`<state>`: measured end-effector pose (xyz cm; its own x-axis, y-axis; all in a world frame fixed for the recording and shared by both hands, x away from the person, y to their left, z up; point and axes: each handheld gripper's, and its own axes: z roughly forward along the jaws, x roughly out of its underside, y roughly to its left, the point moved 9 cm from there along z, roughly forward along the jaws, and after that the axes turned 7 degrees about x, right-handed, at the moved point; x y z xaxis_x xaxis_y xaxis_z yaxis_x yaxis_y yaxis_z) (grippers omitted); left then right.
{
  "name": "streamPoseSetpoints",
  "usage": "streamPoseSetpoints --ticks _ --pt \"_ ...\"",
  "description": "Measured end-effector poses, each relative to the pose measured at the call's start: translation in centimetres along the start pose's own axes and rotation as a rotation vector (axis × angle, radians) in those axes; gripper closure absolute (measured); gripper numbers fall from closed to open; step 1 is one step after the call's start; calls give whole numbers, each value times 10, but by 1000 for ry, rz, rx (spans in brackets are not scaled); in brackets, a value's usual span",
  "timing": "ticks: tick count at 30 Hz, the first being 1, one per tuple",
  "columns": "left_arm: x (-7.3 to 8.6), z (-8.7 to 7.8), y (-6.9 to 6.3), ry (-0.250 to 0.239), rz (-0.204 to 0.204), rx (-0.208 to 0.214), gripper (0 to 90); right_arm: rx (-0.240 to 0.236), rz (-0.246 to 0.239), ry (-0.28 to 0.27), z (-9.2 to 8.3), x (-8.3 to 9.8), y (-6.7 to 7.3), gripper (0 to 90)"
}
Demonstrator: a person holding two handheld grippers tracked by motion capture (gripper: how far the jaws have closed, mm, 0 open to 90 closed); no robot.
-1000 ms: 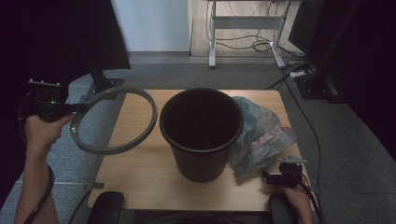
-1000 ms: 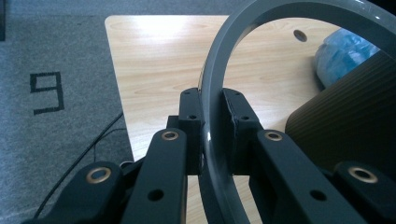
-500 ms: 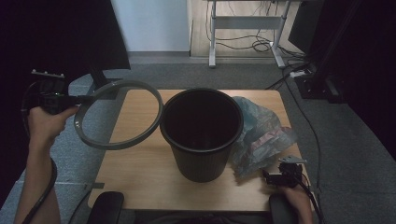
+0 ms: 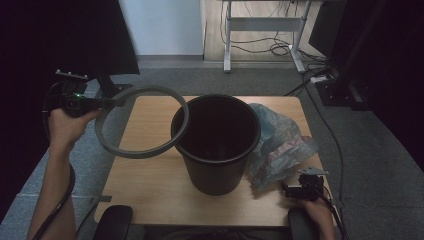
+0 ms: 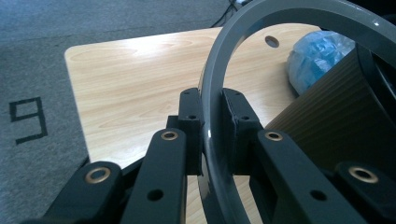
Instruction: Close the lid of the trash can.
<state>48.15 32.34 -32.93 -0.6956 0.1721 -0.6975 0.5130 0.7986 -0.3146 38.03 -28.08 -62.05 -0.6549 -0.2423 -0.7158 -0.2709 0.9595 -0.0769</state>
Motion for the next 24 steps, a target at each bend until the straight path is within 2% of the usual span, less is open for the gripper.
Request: streamPoseSetpoints --ticks 24 --pt "-17 45 -37 19 46 61 791 0 0 0 0 0 0 0"
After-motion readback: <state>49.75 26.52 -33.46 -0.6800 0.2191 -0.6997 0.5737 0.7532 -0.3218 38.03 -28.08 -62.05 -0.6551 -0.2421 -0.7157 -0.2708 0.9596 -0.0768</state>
